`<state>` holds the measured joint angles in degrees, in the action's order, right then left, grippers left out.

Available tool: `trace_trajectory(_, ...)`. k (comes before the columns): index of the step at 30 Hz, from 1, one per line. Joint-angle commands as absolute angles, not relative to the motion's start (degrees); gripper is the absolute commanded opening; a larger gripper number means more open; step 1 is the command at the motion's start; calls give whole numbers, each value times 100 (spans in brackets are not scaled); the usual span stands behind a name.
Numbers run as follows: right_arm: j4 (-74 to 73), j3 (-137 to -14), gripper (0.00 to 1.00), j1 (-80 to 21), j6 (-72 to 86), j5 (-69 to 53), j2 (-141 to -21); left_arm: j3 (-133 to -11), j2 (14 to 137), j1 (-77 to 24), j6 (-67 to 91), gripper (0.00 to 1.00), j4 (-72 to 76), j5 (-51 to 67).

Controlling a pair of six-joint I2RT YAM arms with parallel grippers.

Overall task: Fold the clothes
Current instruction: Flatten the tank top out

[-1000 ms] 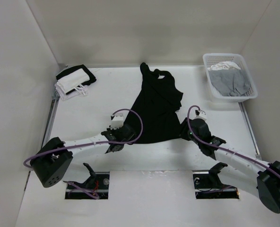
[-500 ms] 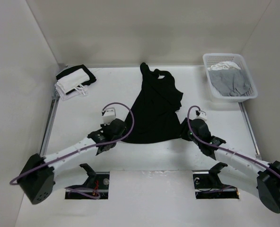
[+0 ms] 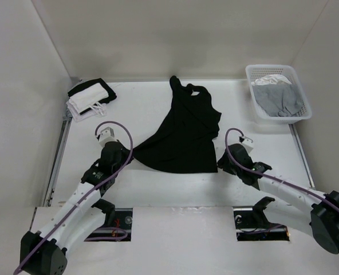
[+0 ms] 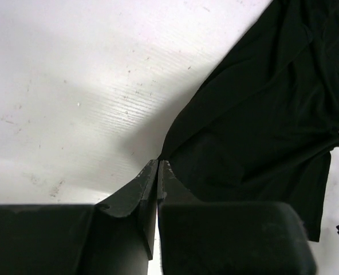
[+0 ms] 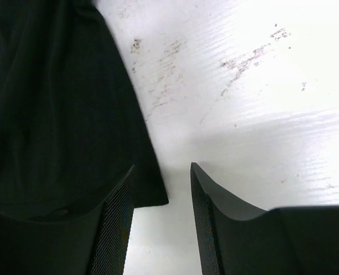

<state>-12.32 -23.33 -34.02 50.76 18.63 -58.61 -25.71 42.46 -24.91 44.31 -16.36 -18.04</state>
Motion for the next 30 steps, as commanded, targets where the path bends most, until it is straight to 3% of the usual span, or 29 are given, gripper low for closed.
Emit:
trace_trajectory(1,-1810,-2733,46,-3625,5282,2145,-5924,-2409,4008,-2150,4421,0,-1134,-1196)
trace_trajectory(8,-1960,-2812,44,-4381,5967,2039,-6538,-2013,3911,-1595,4465,0,-590,-317)
trace_trajectory(9,-2003,-2812,40,-4433,6037,2091,-6591,-1978,3911,-1612,4482,0,-537,-273)
trace_trajectory(22,-2435,-3067,38,-4671,6390,2646,-6838,-2013,3832,-1727,4456,0,-404,-237)
trace_trajectory(30,-2399,-3181,26,-4671,6320,2619,-7127,-1986,3753,-1595,4491,0,-360,-281)
